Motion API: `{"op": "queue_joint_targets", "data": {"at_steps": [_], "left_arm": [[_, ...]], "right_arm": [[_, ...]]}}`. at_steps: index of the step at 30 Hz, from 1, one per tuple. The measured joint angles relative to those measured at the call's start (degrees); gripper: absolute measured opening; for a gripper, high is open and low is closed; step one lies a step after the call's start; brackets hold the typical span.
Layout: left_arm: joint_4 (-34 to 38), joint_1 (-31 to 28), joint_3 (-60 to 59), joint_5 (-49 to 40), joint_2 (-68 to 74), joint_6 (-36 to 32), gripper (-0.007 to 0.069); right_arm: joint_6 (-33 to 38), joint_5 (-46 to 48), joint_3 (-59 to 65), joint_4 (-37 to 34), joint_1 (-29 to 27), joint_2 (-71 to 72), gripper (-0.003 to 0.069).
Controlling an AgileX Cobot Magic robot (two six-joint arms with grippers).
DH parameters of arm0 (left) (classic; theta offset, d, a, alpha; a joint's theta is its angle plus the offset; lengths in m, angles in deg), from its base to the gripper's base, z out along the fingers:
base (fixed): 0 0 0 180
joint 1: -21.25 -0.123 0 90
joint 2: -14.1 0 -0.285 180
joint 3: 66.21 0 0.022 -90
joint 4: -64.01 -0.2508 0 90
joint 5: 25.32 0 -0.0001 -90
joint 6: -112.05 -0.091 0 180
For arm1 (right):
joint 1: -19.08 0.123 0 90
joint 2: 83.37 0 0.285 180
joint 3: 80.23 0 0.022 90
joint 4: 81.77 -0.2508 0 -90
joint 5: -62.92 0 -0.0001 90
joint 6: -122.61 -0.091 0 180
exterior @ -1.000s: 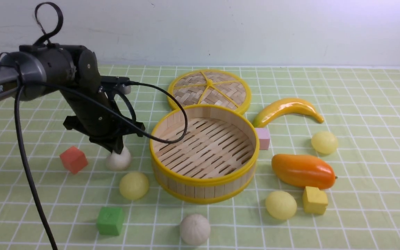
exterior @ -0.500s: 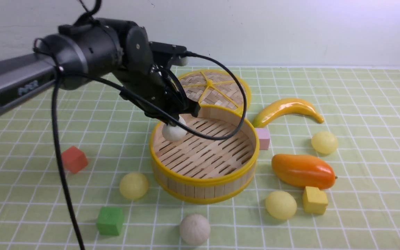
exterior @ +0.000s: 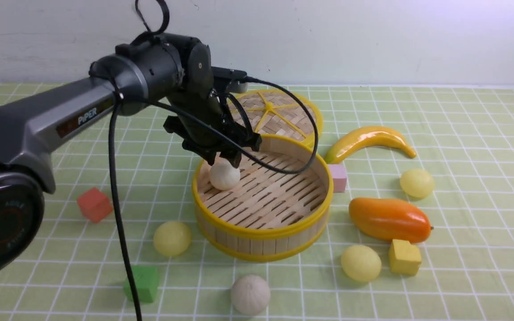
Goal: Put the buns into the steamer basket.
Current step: Use the left arm to grab a steamed stuffed bun
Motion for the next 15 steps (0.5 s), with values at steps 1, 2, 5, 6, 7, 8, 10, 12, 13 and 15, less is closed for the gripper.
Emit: {"op": "queue_joint_targets", "data": {"at_steps": [1,2,5,6,7,8,10,12,13,15], "left_arm": [[-0.07,0.0,0.09,-1.31,-1.59,0.48,0.0351],[-0.13,0.0,0.09,-2.66,-3.49,0.83,0.0315],[-0.13,0.0,-0.95,-5.52,-9.4,0.98,0.0164],[-0.13,0.0,-2.33,-6.29,-11.43,0.98,0.0108],[-0.13,0.0,-4.36,-6.72,-14.46,0.98,0.0032],[-0.13,0.0,-7.02,-6.78,-16.51,0.98,0.0],[-0.07,0.0,-14.59,-5.99,-22.34,1.1,-0.0013],[-0.07,0.0,-19.22,-5.15,-25.04,1.48,-0.0013],[-0.07,0.0,-25.39,-4.22,-28.3,1.94,-0.0013],[-0.01,0.0,-31.04,-3.34,-31.0,2.32,-0.0013]], "right_arm": [[0.0,0.0,0.0,0.0,0.0,0.0,0.0239],[0.0,0.0,0.0,0.0,0.0,0.0,0.0239],[0.0,0.0,0.0,0.0,0.0,0.0,0.0239],[0.0,0.0,0.0,0.0,0.0,0.0,0.0239],[0.0,0.0,0.0,0.0,0.0,0.0,0.0239],[0.0,0.0,0.0,0.0,0.0,0.0,0.0239],[0.0,0.0,0.0,0.0,0.0,0.0,0.0239],[0.0,0.0,0.0,0.0,0.0,0.0,0.0239],[0.0,0.0,0.0,0.0,0.0,0.0,0.0239],[0.0,0.0,0.0,0.0,0.0,0.0,0.0239]]}}
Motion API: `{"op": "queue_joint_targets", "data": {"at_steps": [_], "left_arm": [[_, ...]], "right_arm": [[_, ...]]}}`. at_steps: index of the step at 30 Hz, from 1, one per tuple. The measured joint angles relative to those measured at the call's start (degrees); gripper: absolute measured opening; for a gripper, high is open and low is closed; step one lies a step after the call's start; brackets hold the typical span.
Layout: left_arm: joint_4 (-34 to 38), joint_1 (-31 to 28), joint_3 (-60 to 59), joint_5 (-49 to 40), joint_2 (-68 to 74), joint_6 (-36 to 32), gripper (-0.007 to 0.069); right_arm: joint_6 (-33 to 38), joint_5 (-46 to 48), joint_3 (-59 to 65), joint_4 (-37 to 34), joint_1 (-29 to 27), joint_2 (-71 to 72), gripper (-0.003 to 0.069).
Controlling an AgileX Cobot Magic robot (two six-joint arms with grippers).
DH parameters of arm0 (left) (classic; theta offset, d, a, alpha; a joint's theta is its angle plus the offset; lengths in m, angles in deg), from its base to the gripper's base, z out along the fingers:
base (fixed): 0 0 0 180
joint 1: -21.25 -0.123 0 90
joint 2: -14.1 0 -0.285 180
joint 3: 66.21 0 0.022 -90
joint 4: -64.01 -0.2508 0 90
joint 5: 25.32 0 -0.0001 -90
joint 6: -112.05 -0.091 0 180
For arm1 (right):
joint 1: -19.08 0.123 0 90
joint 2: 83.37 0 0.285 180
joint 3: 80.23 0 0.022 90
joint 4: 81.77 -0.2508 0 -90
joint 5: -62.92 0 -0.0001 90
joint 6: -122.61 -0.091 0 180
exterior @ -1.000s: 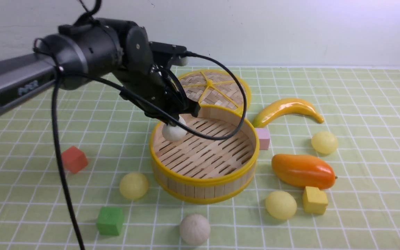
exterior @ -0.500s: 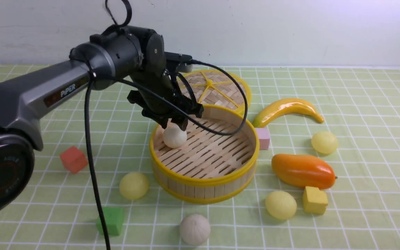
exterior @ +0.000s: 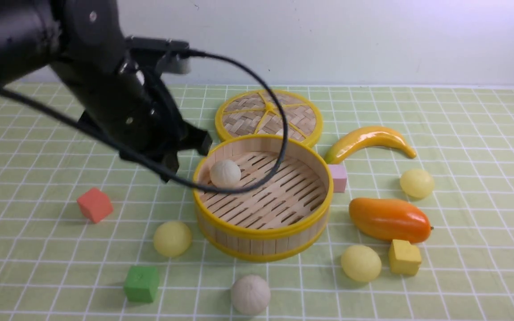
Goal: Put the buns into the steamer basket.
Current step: Use the left arm to grab a steamed stuffed bun
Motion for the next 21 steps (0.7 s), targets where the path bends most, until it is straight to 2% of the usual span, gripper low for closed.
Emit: {"op": "queue_joint_targets", "data": {"at_steps": [3,6,14,21], "left_arm": [[0.11,0.0,-8.18,0.15,-2.44,0.12,-0.0013],[0.18,0.0,-11.36,0.47,-2.06,0.12,-0.0013],[0.92,-0.78,-11.72,6.58,-1.06,0.04,-0.0013],[6.42,-5.17,-11.72,9.32,4.62,-7.25,-0.0006]], "right_arm": [[0.0,0.0,0.0,0.0,0.0,0.0,0.0239],[0.0,0.0,0.0,0.0,0.0,0.0,0.0239],[0.0,0.0,0.0,0.0,0.0,0.0,0.0239],[0.0,0.0,0.0,0.0,0.0,0.0,0.0239]]}}
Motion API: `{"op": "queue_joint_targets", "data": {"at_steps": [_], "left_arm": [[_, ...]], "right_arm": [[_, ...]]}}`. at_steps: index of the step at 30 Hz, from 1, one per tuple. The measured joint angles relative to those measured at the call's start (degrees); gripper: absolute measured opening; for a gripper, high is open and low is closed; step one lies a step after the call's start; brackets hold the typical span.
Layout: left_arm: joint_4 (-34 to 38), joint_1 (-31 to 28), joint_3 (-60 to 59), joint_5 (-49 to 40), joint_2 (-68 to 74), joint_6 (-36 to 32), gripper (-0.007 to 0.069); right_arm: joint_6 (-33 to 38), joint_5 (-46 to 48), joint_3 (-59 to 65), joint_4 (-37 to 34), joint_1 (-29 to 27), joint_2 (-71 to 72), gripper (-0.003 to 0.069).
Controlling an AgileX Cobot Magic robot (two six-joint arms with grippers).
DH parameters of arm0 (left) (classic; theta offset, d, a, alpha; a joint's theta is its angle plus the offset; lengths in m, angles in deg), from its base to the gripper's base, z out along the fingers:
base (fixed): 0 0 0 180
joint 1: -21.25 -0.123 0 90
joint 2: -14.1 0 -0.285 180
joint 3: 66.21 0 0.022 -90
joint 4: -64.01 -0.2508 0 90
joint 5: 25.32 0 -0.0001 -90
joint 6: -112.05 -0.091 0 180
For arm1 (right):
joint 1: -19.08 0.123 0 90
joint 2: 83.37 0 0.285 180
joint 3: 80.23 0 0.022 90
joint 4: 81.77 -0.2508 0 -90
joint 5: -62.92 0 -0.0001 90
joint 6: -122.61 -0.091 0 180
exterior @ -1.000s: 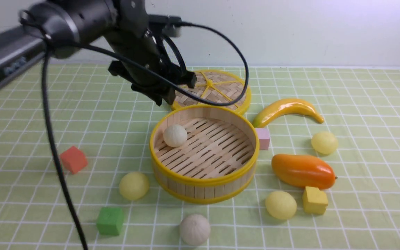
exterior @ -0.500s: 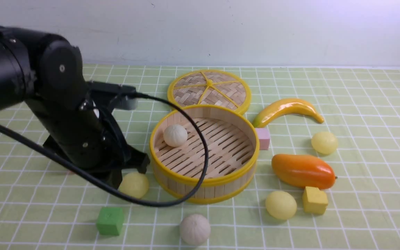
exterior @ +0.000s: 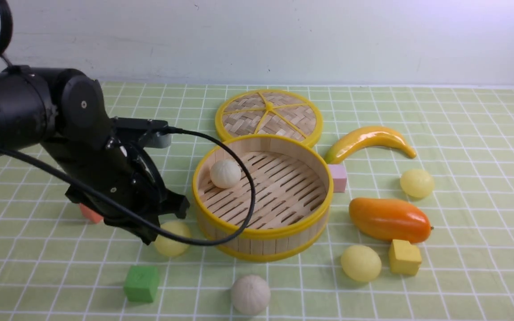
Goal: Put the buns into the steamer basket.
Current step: Use the left arm to grab a steamed stuffed bun, then use the left arm to put the steamed stuffed bun into the steamer
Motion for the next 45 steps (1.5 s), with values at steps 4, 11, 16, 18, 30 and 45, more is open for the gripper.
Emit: {"op": "queue_joint_targets", "data": {"at_steps": [4,11,16,18,30,45], "left_arm": [[1.18,0.01,0.0,3.81,1.86,-1.44,0.0072],[-0.82,0.01,0.06,9.32,3.62,-1.43,0.0237],[-0.83,0.01,0.06,10.89,6.16,-1.43,0.0275],[-0.83,0.01,0.06,11.18,7.32,-1.43,0.0278],[-1.02,0.01,0.17,12.68,9.64,-1.43,0.017],[3.26,3.25,6.05,2.44,-2.98,-3.57,-0.0013]], "right_arm": [[0.0,0.0,0.0,0.0,0.0,0.0,0.0239],[0.0,0.0,0.0,0.0,0.0,0.0,0.0239],[0.0,0.0,0.0,0.0,0.0,0.0,0.0239],[0.0,0.0,0.0,0.0,0.0,0.0,0.0239],[0.0,0.0,0.0,0.0,0.0,0.0,0.0239],[0.0,0.0,0.0,0.0,0.0,0.0,0.0239]]}}
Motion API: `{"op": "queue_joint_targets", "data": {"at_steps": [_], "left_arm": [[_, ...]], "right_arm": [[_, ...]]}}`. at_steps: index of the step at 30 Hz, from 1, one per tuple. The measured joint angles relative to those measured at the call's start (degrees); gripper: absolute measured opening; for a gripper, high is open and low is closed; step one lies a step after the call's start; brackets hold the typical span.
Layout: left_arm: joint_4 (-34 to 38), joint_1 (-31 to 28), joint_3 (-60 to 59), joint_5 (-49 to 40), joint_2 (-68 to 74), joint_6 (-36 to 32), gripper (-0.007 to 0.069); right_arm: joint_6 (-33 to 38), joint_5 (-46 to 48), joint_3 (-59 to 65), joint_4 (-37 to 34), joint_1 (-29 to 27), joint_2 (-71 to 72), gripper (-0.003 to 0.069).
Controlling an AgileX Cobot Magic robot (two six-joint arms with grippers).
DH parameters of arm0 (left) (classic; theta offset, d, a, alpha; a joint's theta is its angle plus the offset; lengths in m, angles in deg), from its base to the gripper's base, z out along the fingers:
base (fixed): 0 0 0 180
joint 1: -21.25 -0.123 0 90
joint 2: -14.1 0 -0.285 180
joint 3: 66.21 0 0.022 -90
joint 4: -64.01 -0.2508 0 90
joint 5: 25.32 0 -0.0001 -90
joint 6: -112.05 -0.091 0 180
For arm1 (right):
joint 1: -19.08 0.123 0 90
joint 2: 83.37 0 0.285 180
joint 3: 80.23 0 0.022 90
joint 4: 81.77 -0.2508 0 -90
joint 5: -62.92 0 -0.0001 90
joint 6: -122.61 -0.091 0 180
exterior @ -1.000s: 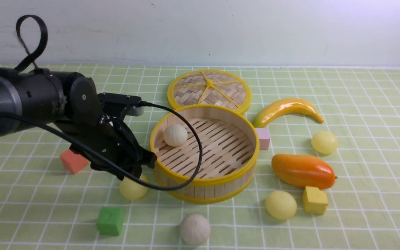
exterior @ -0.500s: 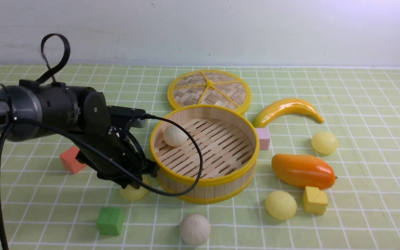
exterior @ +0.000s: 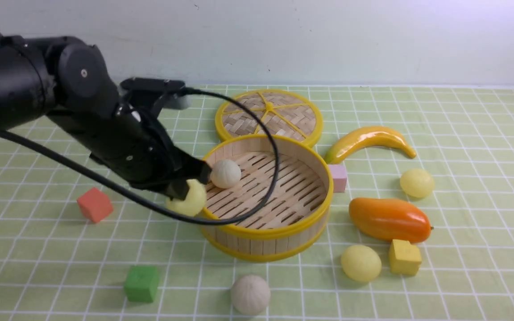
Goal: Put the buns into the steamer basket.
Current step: Use the left arm to put the steamed stuffed bun into the steamer, then use the left arm to grab a steamed stuffed bun
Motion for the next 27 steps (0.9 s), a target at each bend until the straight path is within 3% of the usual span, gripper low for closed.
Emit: {"op": "queue_joint_targets", "data": {"at_steps": [4,11,16,20,22,26,27], "left_arm": [[1.9,4.6,3.99,3.9,4.09,-0.69,-0.0013],[1.54,5.88,9.14,6.14,15.48,-0.82,0.0005],[-1.71,5.88,13.2,3.71,20.62,0.12,0.0141],[-2.07,5.88,17.43,-1.44,19.97,3.72,0.0335],[-2.42,5.88,19.6,-5.16,18.76,5.32,0.0391],[-3.14,6.35,20.93,-12.28,14.16,6.35,0.0374],[-3.97,7.29,19.09,-14.85,10.87,6.9,0.0308]], "right_arm": [[0.0,0.0,0.0,0.0,0.0,0.0,0.0239],[0.0,0.0,0.0,0.0,0.0,0.0,0.0239],[0.0,0.0,0.0,0.0,0.0,0.0,0.0239],[0.0,0.0,0.0,0.0,0.0,0.0,0.0239],[0.0,0.0,0.0,0.0,0.0,0.0,0.0239],[0.0,0.0,0.0,0.0,0.0,0.0,0.0239],[0.0,0.0,0.0,0.0,0.0,0.0,0.0239]]}}
